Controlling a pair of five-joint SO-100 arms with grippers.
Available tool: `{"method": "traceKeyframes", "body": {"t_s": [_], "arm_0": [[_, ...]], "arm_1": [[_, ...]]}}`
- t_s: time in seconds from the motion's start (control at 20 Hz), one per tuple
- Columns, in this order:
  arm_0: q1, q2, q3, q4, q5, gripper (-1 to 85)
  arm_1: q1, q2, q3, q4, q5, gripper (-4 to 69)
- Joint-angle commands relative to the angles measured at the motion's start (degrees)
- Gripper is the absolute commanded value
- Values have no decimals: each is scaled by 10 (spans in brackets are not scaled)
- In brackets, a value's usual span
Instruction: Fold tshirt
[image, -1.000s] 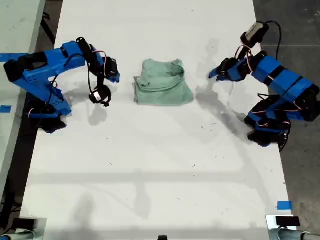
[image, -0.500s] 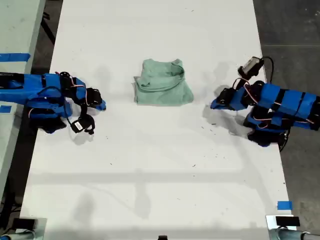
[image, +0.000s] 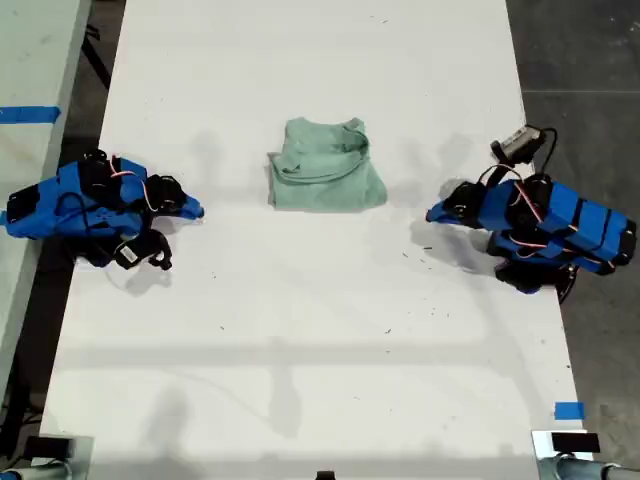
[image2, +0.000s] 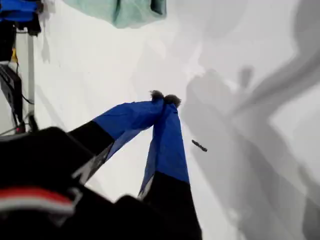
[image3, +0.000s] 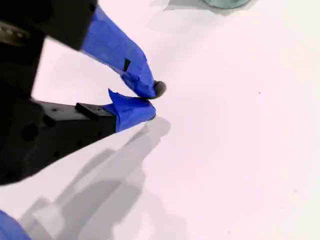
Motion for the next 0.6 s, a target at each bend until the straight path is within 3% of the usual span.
{"method": "traceKeyframes", "body": {"t_s": [0.0, 0.05, 0.3, 0.55], "arm_0": [[126, 3, -6, 40, -39, 99], [163, 2, -4, 57, -6, 102], [315, 1, -5, 56, -4, 115], [385, 1, -5, 56, -4, 116]], "arm_1": [[10, 4, -6, 4, -262, -13], [6, 4, -6, 4, -250, -15], [6, 4, -6, 4, -250, -15], [6, 4, -6, 4, -250, -15]]}}
